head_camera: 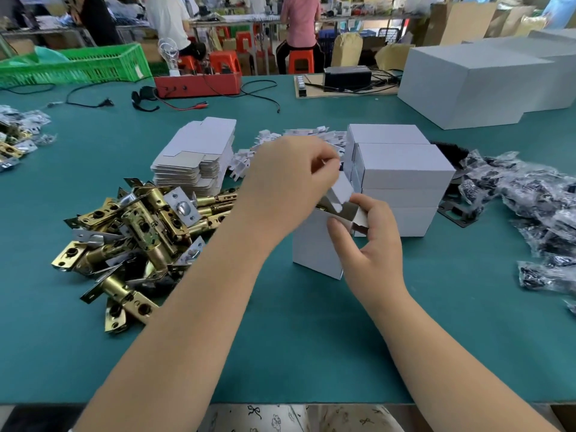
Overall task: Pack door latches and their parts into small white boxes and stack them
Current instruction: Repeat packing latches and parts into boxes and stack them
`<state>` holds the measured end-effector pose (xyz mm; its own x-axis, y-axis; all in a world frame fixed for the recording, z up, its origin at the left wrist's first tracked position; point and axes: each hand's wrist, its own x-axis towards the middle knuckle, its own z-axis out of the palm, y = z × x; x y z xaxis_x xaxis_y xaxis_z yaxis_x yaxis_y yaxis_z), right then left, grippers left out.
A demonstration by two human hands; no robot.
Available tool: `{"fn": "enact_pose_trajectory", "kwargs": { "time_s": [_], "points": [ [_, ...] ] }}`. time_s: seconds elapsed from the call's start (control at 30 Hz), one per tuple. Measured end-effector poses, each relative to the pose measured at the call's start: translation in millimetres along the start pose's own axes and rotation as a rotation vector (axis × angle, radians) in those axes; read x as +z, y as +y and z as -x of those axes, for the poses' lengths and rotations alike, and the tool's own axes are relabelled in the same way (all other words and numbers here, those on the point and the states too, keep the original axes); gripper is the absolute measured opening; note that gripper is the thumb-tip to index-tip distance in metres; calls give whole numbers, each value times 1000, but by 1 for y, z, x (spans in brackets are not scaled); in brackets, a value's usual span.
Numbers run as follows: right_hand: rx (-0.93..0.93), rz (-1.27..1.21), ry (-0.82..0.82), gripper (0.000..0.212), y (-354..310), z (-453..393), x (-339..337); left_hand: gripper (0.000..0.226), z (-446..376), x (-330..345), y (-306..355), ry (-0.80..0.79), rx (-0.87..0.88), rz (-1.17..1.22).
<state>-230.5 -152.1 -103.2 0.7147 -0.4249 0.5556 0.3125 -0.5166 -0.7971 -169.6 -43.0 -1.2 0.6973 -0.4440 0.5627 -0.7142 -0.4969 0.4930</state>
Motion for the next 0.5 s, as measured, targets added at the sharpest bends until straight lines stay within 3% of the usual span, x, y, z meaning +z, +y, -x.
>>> {"fn": "enact_pose_trajectory", "kwargs": {
  "time_s": [0.17,0.37,0.5],
  "points": [
    [17,-3,-2,32,0,1,0,20,10,-1,0,11,80,-97],
    [-20,21,2,34,0,0,0,24,13,8,-2,-264,41,-187],
    [22,0,-8,38,1,0,0,35,16,14,-17,-219,6,-79]
  ]
}}
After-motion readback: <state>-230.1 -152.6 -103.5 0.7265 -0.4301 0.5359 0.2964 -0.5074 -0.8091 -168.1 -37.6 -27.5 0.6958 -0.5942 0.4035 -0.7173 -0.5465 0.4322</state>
